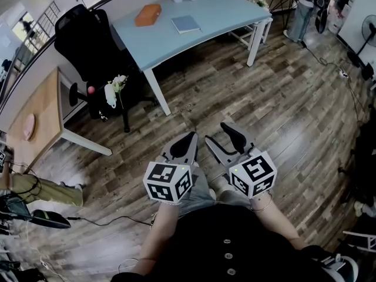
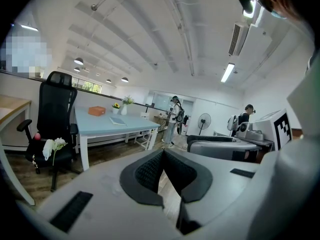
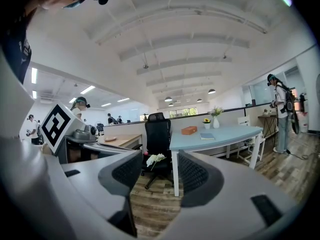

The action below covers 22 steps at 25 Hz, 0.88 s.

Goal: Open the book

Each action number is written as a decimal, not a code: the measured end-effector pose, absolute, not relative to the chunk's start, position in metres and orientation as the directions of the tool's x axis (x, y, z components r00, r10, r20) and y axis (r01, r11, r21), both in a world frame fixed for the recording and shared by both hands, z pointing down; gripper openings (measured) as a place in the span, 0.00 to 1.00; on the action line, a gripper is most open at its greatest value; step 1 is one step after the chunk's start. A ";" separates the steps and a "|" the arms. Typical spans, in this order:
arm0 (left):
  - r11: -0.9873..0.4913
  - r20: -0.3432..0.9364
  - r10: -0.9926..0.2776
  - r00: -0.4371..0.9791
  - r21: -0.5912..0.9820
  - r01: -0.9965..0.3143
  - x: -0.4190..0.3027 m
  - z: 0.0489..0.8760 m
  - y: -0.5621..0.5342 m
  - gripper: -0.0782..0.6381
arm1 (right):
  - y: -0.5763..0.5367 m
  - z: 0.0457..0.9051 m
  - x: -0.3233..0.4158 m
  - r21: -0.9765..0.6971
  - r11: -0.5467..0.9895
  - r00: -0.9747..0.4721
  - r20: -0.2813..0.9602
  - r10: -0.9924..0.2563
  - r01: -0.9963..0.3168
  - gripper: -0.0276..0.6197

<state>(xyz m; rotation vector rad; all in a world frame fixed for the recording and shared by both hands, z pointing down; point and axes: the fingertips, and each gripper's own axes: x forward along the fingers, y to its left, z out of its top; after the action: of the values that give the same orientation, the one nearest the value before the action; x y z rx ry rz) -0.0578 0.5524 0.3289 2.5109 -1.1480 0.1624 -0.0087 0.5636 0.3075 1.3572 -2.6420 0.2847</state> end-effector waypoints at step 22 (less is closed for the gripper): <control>-0.645 0.251 -0.656 0.712 0.303 -0.701 -0.062 0.329 0.360 0.13 | 0.377 0.311 -0.013 -0.105 0.512 -0.521 0.233 -0.821 -0.853 0.38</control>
<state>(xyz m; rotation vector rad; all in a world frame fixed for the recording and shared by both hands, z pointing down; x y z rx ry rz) -0.0621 0.3603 0.3292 2.5409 -1.0529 0.1658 -0.0132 0.3766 0.3114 1.4481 -2.5953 0.3097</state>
